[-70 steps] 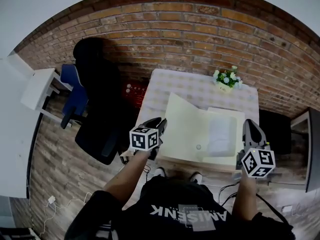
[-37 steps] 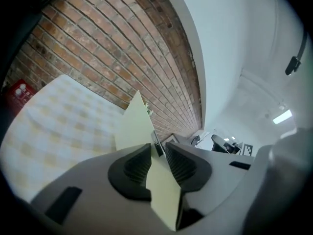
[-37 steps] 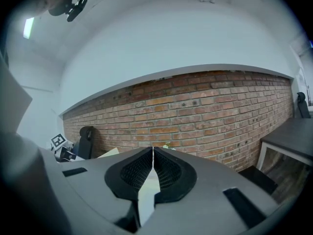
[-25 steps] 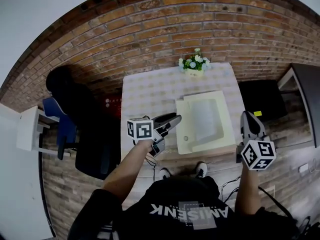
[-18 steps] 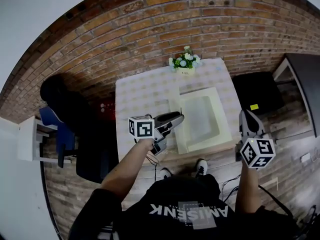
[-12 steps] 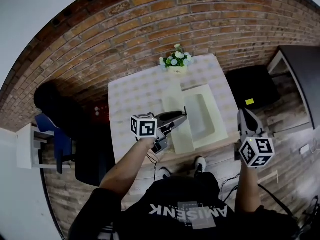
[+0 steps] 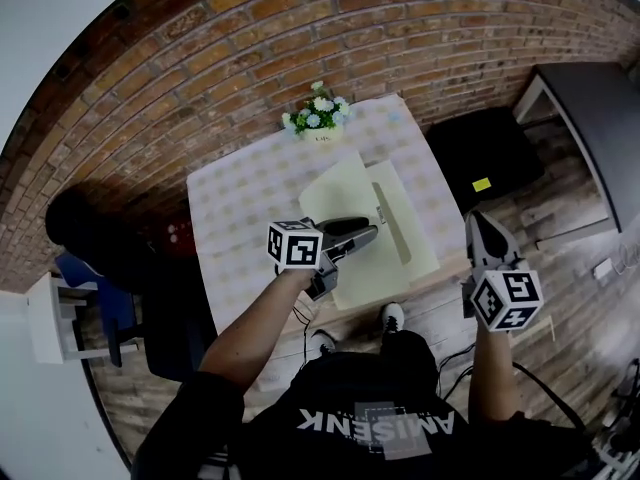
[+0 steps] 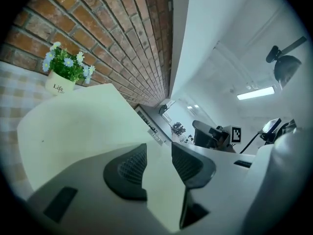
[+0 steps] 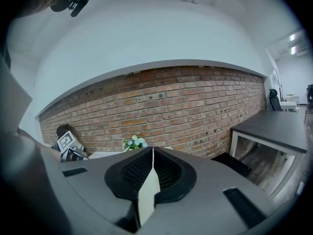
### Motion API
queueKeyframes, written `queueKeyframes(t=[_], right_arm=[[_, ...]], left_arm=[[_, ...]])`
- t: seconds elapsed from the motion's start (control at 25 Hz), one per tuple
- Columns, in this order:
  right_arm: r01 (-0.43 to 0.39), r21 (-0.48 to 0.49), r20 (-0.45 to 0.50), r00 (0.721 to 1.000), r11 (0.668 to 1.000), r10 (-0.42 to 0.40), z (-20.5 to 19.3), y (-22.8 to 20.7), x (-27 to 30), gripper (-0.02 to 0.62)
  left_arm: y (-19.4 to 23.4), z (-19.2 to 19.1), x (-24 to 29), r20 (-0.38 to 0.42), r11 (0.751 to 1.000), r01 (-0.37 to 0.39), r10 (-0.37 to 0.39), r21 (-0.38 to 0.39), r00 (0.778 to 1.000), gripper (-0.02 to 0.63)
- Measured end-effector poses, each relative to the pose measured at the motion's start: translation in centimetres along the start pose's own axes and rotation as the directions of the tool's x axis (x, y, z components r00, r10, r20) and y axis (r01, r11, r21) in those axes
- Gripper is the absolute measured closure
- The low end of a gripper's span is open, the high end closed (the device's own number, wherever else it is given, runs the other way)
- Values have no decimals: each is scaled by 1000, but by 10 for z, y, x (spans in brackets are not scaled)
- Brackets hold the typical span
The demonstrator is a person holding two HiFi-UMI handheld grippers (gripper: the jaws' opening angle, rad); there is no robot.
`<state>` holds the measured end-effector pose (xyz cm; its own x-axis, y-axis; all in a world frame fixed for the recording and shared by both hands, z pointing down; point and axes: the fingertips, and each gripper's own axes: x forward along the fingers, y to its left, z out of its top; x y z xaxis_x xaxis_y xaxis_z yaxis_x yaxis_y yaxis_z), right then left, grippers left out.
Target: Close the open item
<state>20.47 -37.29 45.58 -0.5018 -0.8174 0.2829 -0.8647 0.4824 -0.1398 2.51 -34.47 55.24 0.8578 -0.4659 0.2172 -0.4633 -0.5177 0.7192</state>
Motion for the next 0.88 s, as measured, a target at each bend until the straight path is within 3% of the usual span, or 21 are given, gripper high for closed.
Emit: queueKeyframes(t=[0.48,0.88], right_arm=[[7,25,-67,998,1000,-6,-35,-37,16,552],[-40,22,-122,992,999,42,-60,-45,41,552]], left_arm=[[30,-24,61,-118,998,-44,49,46,992,439],[47,-37,86,-143,997,-70,76,41,987,439]])
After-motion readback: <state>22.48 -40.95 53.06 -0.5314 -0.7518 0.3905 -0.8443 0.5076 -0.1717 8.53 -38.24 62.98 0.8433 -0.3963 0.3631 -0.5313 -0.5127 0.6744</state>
